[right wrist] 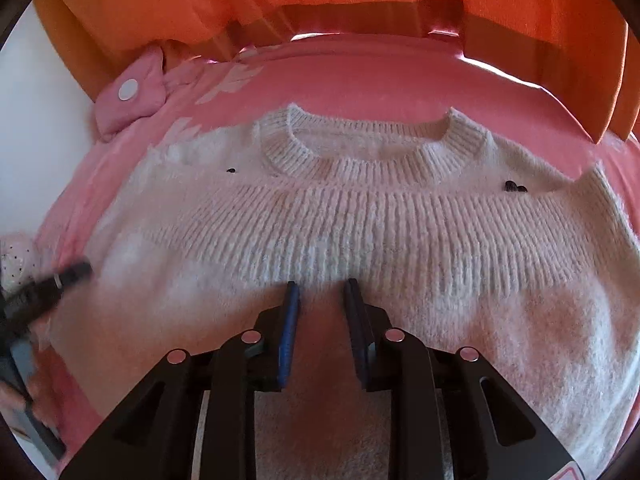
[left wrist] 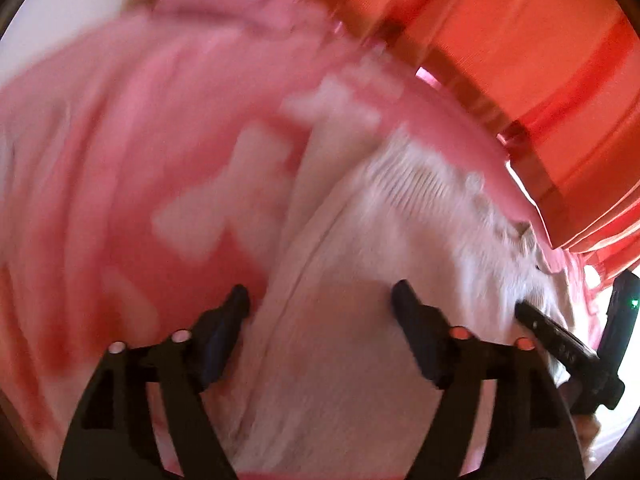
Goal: Fold small clothes
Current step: 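Grasp the ribbed hem with the left gripper and lift it toward the collar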
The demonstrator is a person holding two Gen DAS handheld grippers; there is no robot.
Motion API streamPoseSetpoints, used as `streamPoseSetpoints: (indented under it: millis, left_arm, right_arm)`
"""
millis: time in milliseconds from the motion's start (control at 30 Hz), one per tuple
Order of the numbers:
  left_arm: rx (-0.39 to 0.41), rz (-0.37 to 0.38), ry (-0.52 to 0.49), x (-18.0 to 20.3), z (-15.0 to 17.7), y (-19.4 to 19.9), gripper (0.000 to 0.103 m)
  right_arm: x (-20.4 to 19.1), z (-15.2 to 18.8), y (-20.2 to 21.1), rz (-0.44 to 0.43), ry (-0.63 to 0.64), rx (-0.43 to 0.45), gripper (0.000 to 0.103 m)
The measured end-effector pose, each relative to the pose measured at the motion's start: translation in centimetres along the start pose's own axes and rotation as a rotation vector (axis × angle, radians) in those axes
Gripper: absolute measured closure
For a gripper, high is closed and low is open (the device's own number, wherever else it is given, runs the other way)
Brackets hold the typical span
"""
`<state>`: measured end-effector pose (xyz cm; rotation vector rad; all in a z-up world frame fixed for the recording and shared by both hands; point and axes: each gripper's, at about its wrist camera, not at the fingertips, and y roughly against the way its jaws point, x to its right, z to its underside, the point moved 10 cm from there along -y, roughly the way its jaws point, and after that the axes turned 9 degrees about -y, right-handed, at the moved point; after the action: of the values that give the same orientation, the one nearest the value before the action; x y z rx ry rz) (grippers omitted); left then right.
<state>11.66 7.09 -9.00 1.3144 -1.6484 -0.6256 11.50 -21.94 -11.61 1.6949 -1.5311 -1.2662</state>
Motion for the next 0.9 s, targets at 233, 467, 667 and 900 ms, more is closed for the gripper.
streamPoseSetpoints:
  millis: [233,467,667,900]
  left_arm:
    - [0.046,0.062,0.022,1.9,-1.2,1.2,0.083]
    - [0.212,0.129,-0.126,11.6,-4.8,7.9,0.087]
    - [0.252,0.145,-0.214,18.6,-5.2,9.2,0.087]
    - [0.233,0.038,-0.094,13.0,-4.8,7.9,0.087]
  right_arm:
    - [-0.5,-0.5,0.0,0.004,0.005,0.012,0.08]
    - [-0.3,-0.6,0.1,-0.049,-0.017,-0.005,0.08]
    - [-0.1,-0.6,0.2,-0.078,-0.024,-0.012,0.08]
    - [0.9,-2.1,3.4,-0.12,-0.086,0.066,0.074]
